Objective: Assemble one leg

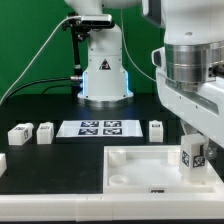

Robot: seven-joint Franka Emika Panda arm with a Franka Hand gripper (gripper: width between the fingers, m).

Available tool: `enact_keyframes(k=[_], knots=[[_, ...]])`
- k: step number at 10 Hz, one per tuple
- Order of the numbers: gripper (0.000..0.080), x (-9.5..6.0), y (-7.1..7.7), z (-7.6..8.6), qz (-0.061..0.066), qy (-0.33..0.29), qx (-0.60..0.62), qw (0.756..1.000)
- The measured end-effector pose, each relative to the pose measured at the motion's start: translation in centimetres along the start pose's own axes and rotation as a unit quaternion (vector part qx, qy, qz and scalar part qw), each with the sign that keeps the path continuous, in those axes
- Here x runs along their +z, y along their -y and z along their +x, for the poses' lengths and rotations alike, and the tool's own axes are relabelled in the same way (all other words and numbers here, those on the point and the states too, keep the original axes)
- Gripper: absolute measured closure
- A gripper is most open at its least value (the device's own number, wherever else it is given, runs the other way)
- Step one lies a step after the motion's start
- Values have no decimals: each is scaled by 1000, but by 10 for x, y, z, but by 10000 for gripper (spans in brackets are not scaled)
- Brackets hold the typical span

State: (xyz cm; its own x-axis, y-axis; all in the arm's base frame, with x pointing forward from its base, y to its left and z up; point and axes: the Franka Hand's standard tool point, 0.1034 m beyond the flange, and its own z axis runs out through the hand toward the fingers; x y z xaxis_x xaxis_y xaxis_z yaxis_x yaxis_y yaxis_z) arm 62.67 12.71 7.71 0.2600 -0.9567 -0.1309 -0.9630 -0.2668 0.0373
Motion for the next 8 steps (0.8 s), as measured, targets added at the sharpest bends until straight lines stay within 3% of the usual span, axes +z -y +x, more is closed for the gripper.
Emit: enact_keyframes(k=[1,2,3,4,6,7,8], knots=[[451,0,0,0,0,0,-21,1000],[451,0,0,-1,0,0,-23,1000],[274,0,-1,0,-5,0,-76,997],[189,1,-3,1,-13,3,-154,988],[158,0,-6,9,-22,9,-320,947],[151,-1,-6,11,-26,6,-400,916],[151,-3,-5,9,-39,-9,-471,881]])
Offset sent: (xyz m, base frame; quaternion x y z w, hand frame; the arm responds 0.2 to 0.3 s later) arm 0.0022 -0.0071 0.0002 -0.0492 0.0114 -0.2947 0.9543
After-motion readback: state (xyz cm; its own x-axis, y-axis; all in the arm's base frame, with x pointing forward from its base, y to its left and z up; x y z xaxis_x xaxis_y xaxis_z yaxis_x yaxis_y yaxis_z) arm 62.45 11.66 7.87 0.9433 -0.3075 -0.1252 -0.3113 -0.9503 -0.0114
